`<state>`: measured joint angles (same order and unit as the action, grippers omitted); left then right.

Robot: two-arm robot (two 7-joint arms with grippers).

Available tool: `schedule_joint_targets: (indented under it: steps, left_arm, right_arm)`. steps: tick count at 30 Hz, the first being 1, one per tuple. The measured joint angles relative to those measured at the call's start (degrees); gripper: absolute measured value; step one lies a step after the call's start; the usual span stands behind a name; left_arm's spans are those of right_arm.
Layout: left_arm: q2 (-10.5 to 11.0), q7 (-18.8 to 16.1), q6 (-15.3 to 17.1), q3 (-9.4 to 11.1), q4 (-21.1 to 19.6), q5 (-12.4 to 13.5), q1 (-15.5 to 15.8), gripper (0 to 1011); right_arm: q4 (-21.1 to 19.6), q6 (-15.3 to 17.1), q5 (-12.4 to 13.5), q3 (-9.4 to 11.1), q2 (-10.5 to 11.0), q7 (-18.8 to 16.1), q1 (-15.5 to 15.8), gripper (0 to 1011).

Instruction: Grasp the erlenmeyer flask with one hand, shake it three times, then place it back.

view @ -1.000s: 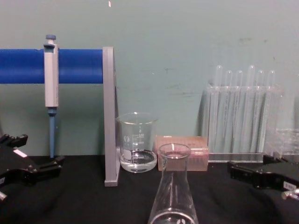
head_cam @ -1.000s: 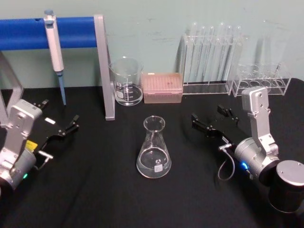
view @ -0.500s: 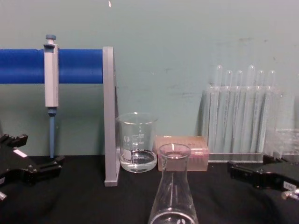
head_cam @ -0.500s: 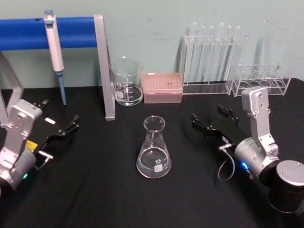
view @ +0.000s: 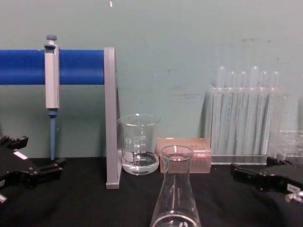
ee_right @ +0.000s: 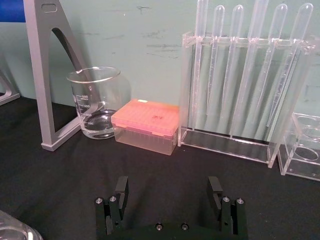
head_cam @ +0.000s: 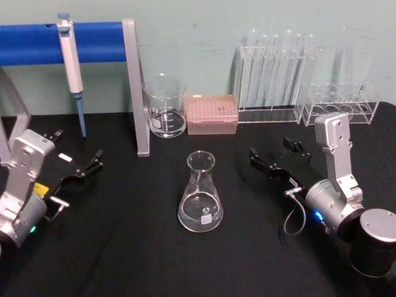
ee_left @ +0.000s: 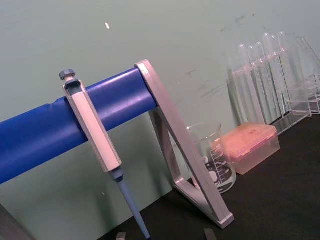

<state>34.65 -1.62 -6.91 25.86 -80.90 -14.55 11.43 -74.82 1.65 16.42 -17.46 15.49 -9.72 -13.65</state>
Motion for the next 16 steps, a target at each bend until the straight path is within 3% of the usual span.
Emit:
schedule_joint_targets:
  steps: [16]
  left_arm:
    - [0.0,0.0,0.0,0.0,0.0,0.0,0.0,1001]
  right_arm:
    - [0.0,0.0,0.0,0.0,0.0,0.0,0.0,1000]
